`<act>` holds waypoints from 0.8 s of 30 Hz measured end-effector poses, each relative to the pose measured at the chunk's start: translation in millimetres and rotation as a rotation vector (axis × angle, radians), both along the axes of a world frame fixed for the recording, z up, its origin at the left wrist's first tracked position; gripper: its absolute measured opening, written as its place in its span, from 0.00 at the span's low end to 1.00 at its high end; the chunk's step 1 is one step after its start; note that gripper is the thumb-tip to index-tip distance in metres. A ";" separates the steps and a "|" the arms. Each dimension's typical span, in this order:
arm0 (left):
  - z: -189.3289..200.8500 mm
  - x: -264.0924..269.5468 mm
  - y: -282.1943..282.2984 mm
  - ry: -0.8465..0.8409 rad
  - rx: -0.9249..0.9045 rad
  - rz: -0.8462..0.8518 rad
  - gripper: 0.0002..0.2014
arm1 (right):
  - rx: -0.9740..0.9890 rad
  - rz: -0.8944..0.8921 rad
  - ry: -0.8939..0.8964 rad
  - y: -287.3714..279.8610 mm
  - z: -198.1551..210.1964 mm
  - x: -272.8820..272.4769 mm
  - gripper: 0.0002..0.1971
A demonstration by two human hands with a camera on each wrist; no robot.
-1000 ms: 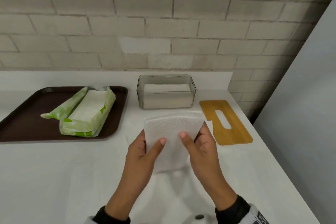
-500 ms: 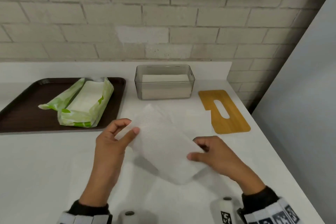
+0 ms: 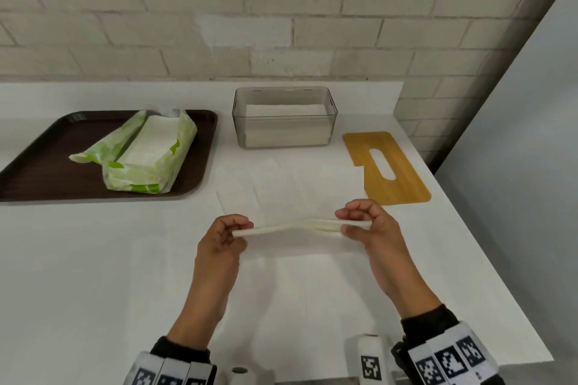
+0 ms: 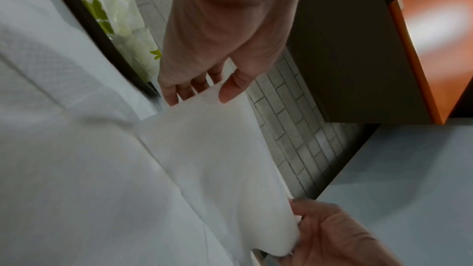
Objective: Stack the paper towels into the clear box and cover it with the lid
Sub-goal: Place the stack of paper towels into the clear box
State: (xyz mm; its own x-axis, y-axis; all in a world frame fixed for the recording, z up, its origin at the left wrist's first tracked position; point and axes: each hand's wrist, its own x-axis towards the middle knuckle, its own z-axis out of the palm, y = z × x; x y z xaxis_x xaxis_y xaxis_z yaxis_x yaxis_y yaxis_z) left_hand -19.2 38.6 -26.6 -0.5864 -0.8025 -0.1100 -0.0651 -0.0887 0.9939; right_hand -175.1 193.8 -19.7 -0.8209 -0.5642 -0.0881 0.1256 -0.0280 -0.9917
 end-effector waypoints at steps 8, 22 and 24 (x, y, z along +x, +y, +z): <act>-1.4 -8.7 2.1 -0.097 -0.030 0.009 0.11 | 0.010 -0.011 -0.034 6.9 -9.8 -0.4 0.26; 20.3 -2.3 0.6 0.067 -0.028 0.024 0.14 | 0.128 0.042 0.122 18.0 14.1 -13.1 0.12; 14.6 -3.3 -0.3 0.044 -0.011 0.032 0.14 | 0.219 0.079 0.105 16.1 4.3 -12.7 0.14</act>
State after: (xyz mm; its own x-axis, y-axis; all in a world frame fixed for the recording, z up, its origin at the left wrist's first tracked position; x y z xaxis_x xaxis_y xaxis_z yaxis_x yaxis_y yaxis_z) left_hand -22.5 38.3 -12.1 -0.5641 -0.8222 -0.0757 -0.0187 -0.0789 0.9967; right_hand -187.9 209.9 -15.4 -0.7863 -0.6036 -0.1319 0.0151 0.1947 -0.9808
